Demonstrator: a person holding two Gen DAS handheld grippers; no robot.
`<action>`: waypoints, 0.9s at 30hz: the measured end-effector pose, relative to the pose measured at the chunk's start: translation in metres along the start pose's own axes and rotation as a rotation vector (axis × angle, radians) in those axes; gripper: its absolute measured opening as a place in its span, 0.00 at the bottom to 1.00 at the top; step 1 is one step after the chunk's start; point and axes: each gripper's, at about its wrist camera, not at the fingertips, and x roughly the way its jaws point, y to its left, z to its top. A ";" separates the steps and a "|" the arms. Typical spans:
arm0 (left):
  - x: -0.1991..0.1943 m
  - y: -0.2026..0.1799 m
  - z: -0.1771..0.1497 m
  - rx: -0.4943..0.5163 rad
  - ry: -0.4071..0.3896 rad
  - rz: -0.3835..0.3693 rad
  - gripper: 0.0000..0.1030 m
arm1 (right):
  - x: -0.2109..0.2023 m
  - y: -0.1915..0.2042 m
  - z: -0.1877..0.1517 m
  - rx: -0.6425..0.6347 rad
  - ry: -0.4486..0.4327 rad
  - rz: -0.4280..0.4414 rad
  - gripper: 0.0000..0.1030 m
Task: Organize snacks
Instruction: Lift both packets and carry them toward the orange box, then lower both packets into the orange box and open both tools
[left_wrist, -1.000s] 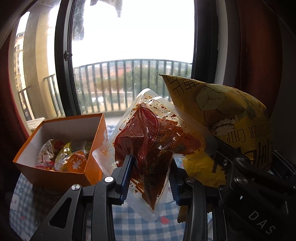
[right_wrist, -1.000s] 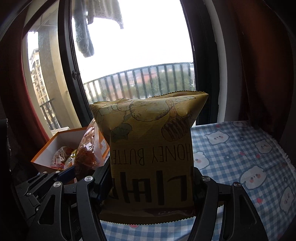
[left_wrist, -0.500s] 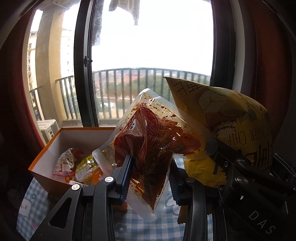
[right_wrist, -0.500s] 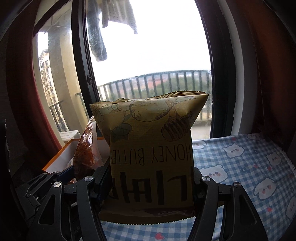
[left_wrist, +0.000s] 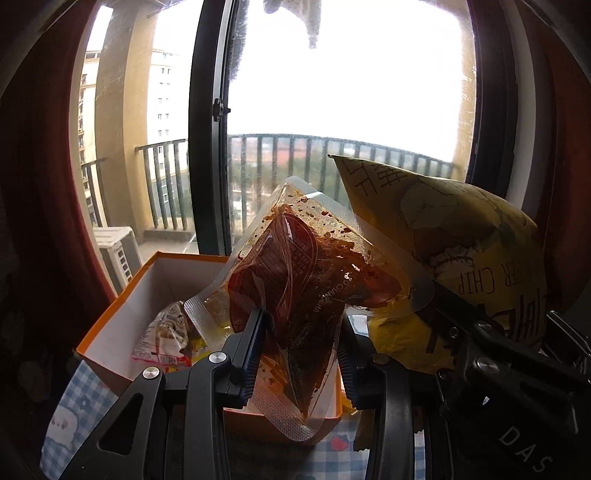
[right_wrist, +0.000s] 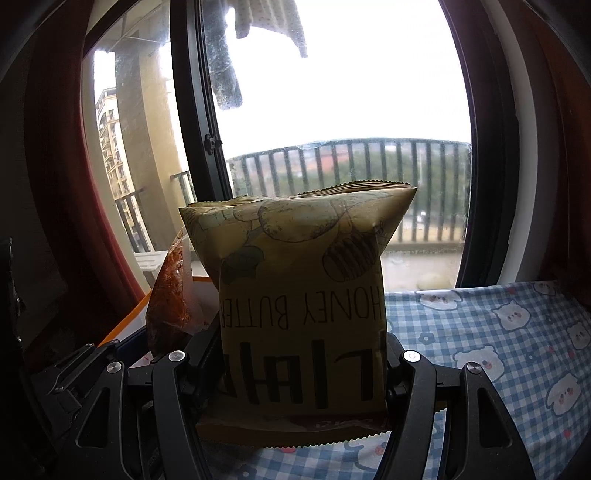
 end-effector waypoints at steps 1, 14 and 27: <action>0.004 0.005 0.001 -0.003 0.005 0.003 0.36 | 0.005 0.004 0.001 -0.005 0.003 0.002 0.66; 0.072 0.052 -0.009 -0.064 0.208 0.096 0.54 | 0.081 0.036 -0.005 -0.013 0.120 0.033 0.66; 0.062 0.075 -0.012 -0.102 0.240 0.148 0.83 | 0.124 0.067 -0.006 -0.033 0.167 0.128 0.63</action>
